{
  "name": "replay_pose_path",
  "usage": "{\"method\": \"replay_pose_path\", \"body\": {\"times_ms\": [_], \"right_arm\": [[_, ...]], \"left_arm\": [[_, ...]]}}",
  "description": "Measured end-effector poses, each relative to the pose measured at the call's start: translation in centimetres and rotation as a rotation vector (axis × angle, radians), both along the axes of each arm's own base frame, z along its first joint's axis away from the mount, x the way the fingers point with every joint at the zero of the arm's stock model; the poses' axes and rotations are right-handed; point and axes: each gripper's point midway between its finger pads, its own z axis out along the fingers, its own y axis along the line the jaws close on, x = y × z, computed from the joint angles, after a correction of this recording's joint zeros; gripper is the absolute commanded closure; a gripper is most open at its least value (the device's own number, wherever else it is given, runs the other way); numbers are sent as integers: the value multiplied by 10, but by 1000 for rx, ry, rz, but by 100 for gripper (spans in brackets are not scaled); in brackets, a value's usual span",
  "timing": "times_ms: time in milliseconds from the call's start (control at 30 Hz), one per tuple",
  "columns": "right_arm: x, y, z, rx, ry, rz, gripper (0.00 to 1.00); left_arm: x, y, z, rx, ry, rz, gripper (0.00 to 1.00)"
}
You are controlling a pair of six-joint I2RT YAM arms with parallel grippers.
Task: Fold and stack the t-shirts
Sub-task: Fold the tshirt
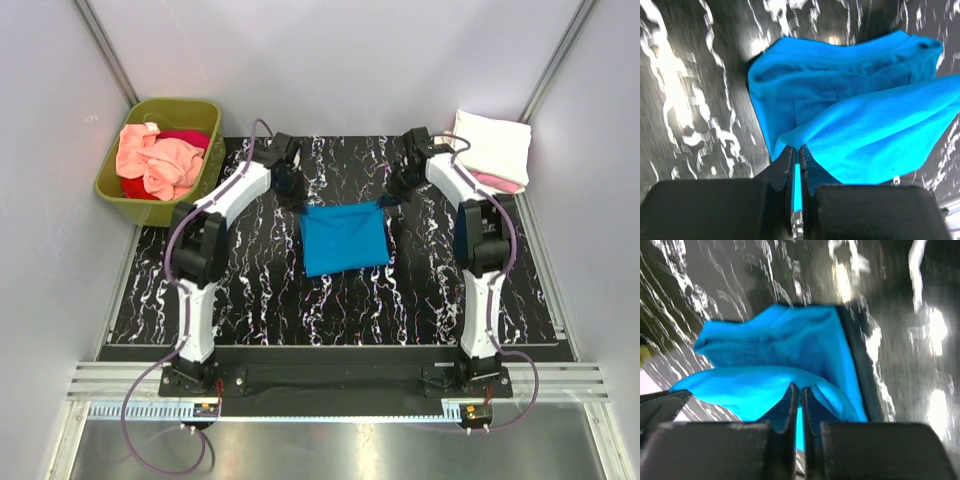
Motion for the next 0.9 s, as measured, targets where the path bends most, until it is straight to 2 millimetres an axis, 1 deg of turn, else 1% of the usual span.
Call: {"method": "replay_pose_path", "body": {"times_ms": [33,67,100,133,167,200,267,300,333,400,433,500,567,633,667,767,800,900], "right_arm": [[8,1,-5,3,6,-2,75],[16,2,-9,8,7,-2,63],[24,3,-12,14,5,2,40],[32,3,-15,18,1,0,34],[39,2,-17,18,-3,6,31],[45,2,-18,19,-11,13,28],[58,-2,-16,24,-35,17,27],[60,-5,-15,23,-39,15,27],[61,-9,-14,24,-42,13,27],[58,-19,-15,33,-52,3,28],[51,-23,-16,40,-48,1,29],[25,-30,-21,75,-14,-6,32],[-1,-32,-25,116,4,-11,37],[-22,-28,-28,154,20,-8,40],[-32,-24,-31,168,29,-1,44],[-52,-10,-44,191,43,29,51],[-59,-3,-49,192,50,43,58],[-83,20,-63,190,81,97,69]], "left_arm": [[7,2,-4,1,3,4,92],[13,3,-6,3,8,9,91],[20,5,-12,6,18,14,88],[28,8,-15,8,20,21,83],[36,12,-20,10,24,30,57],[42,17,-25,17,26,33,46],[48,29,-31,22,43,58,28],[48,36,-32,24,56,70,23],[48,42,-33,25,65,82,1],[51,52,-30,24,62,95,1],[53,57,-29,23,60,106,1],[53,63,-23,20,50,116,1],[48,64,-13,14,32,116,1],[36,62,1,7,12,106,1],[29,60,8,3,-2,100,1],[9,54,28,-14,-37,80,1],[3,52,33,-20,-49,74,1],[-16,48,42,-36,-64,59,1]]}}
